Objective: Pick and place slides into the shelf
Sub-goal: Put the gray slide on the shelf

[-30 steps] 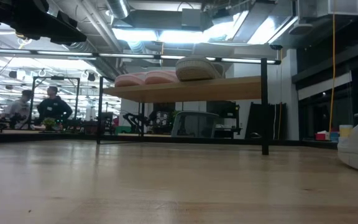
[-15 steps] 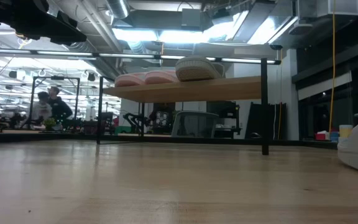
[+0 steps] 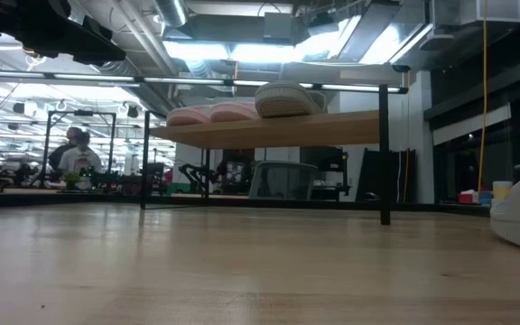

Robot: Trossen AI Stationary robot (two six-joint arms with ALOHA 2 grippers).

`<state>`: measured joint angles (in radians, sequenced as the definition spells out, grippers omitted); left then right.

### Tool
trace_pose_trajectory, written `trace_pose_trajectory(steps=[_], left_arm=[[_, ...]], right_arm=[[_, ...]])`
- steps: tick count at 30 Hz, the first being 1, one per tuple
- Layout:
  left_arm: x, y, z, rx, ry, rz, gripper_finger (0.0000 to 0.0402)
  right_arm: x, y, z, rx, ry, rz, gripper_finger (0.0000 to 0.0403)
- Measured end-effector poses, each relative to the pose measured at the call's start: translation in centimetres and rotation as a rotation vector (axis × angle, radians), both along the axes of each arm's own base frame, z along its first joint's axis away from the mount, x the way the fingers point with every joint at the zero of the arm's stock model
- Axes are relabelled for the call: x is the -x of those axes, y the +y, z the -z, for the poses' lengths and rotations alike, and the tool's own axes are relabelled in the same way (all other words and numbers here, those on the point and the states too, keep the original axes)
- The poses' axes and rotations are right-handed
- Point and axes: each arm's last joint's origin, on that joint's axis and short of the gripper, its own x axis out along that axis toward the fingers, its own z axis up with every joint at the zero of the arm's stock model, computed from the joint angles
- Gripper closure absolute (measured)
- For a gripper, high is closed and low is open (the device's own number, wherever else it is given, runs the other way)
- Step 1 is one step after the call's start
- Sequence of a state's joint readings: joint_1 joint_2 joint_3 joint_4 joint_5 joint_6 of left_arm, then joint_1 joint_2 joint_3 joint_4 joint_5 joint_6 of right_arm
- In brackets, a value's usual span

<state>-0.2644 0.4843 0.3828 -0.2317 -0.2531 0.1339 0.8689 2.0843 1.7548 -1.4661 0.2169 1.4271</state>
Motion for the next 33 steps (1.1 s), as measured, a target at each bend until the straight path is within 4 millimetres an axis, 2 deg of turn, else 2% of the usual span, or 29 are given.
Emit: trace_pose_trajectory(steps=[15, 25, 33], left_arm=[[0.0, 0.0, 0.0, 0.0, 0.0, 0.0, 0.0263], [0.0, 0.0, 0.0, 0.0, 0.0, 0.0, 0.0263], [0.0, 0.0, 0.0, 0.0, 0.0, 0.0, 0.0263]], right_arm=[[-0.3, 0.1, 0.4, -0.002, -0.04, -0.029, 0.0286], [0.3, -0.7, 2.2, 0.081, -0.014, -0.039, 0.0286], [0.4, -0.8, 2.5, 0.089, -0.007, -0.04, 0.0286]])
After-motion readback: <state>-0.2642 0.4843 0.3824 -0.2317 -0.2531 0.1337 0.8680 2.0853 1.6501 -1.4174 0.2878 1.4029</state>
